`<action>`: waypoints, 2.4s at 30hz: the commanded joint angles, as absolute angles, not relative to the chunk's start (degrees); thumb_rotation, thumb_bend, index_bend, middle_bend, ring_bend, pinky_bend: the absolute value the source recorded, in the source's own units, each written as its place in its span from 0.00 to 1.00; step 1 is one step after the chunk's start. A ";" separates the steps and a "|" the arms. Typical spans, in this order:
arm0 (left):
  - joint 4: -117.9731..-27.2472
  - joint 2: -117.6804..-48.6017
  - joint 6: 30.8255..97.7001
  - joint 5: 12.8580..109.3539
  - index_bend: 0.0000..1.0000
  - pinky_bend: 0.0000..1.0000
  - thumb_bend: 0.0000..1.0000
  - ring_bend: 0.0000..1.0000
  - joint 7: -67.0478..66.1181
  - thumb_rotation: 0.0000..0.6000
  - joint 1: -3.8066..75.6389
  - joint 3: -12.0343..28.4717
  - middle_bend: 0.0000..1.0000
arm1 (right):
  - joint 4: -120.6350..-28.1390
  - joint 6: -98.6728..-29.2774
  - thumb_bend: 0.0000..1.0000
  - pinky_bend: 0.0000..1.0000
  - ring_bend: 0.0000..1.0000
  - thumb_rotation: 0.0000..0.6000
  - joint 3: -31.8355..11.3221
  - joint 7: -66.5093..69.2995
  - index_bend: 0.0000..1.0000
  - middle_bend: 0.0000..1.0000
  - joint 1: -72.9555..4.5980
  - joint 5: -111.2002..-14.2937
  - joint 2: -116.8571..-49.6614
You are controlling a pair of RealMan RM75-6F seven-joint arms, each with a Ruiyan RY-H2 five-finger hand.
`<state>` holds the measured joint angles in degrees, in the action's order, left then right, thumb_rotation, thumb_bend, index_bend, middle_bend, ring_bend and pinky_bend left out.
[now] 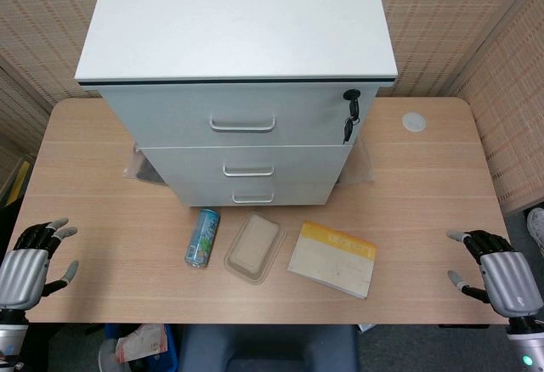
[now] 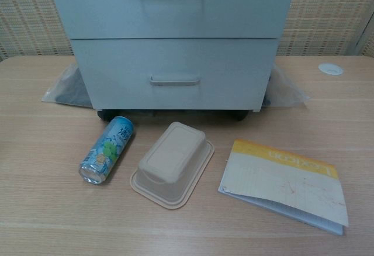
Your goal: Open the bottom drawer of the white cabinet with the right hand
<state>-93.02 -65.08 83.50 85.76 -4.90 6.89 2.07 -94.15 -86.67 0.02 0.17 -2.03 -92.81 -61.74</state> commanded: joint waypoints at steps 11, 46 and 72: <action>-92.97 -65.12 83.15 85.51 0.26 0.15 0.33 0.16 -4.86 1.00 6.94 1.98 0.19 | -94.51 -86.35 0.21 0.27 0.24 1.00 0.26 -0.07 0.27 0.35 -2.73 -94.04 -61.82; -93.79 -64.12 82.37 86.95 0.26 0.15 0.32 0.16 -5.60 1.00 8.13 1.91 0.19 | -110.01 -57.81 0.21 0.85 0.96 1.00 -9.13 -37.13 0.10 0.92 -26.81 -77.62 -72.69; -93.65 -64.16 81.81 86.95 0.26 0.15 0.32 0.16 -5.60 1.00 8.63 1.73 0.19 | -104.82 -55.86 0.22 0.85 0.97 1.00 -11.00 -48.39 0.11 0.93 -40.73 -59.72 -84.66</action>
<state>-93.65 -64.15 81.81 86.95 -5.60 8.63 1.74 -105.09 -55.76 -10.98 -48.06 -40.32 -60.15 -84.29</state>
